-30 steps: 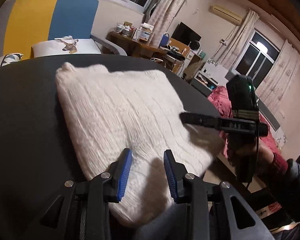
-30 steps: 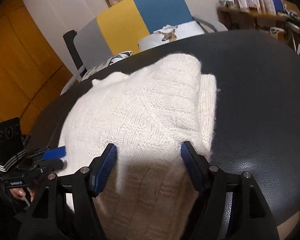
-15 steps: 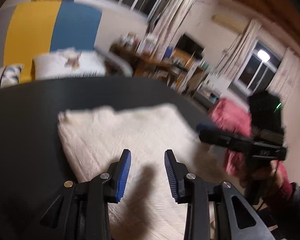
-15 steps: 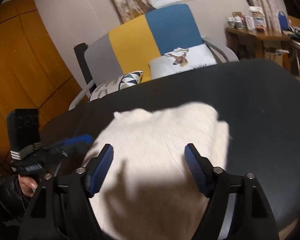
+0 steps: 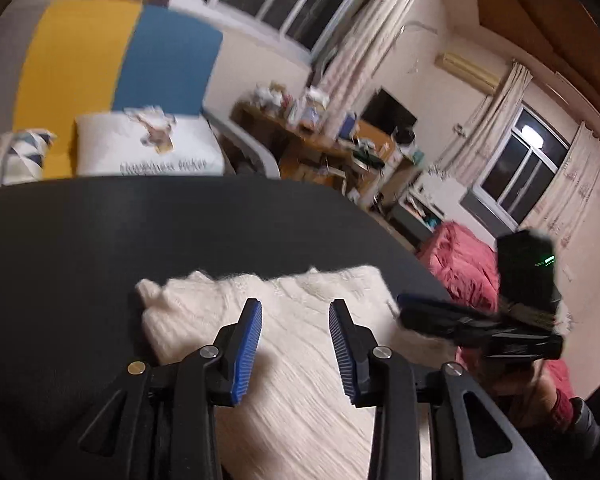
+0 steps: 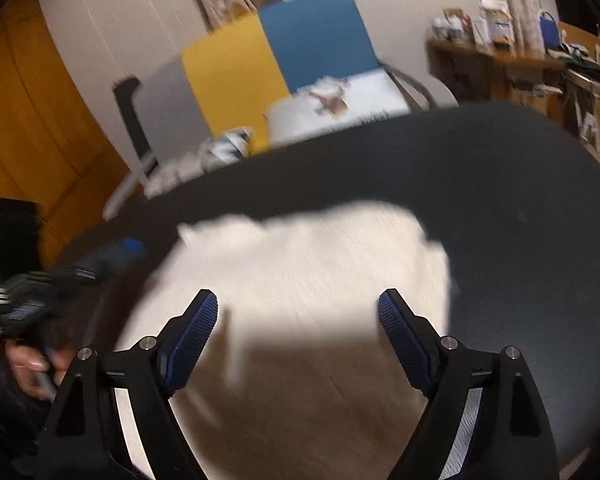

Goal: Fold clothes

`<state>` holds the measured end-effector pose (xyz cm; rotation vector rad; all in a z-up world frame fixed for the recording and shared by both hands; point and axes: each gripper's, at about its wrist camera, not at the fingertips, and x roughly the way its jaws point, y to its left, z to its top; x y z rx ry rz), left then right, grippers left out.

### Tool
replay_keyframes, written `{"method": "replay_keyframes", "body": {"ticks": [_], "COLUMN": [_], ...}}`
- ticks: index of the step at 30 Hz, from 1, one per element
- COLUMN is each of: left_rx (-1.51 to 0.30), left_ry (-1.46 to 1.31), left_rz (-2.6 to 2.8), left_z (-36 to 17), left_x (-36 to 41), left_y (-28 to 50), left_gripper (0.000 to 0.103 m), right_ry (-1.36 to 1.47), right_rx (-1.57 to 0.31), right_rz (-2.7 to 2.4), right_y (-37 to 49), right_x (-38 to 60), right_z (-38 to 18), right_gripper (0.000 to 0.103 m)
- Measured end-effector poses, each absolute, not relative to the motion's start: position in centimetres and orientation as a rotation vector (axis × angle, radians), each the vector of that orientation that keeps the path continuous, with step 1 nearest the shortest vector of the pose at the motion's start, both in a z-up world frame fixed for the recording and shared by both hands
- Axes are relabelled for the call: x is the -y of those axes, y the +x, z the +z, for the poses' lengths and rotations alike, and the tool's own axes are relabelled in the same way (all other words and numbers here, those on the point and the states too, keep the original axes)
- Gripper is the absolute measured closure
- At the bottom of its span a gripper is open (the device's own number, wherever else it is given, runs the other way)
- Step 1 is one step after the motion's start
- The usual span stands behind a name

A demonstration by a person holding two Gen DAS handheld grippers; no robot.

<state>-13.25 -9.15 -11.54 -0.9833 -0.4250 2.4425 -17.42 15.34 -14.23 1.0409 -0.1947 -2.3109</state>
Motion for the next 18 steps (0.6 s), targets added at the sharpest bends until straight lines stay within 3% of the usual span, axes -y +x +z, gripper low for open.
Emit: {"method": "replay_keyframes", "body": {"ticks": [4,7,14,18], "left_rx": [0.413,0.426,0.630,0.605], "left_ry": [-1.223,-1.187,-1.024,-1.114], "left_rz": [2.399,2.396,2.450,2.466], "left_z": [-15.4,-17.0,-14.5,-15.4], "left_x": [8.6,8.3,11.4,11.8], "left_y": [-17.1,-17.4,-15.7,-17.1], "left_gripper": [0.068,0.068,0.068,0.068], "right_ry": [1.067,1.218,1.168,1.163], "right_rx": [0.132,0.077,0.087,0.105], "right_rz": [-2.310,-2.317,-2.342,-2.342], "right_y": [-19.6,-21.4,-20.6,-20.5], "right_x": [-12.8,-12.2,-12.7,-12.9], "right_z": [-14.6,-18.6,-17.9,-17.7], "right_gripper": [0.017,0.017,0.017,0.017]}}
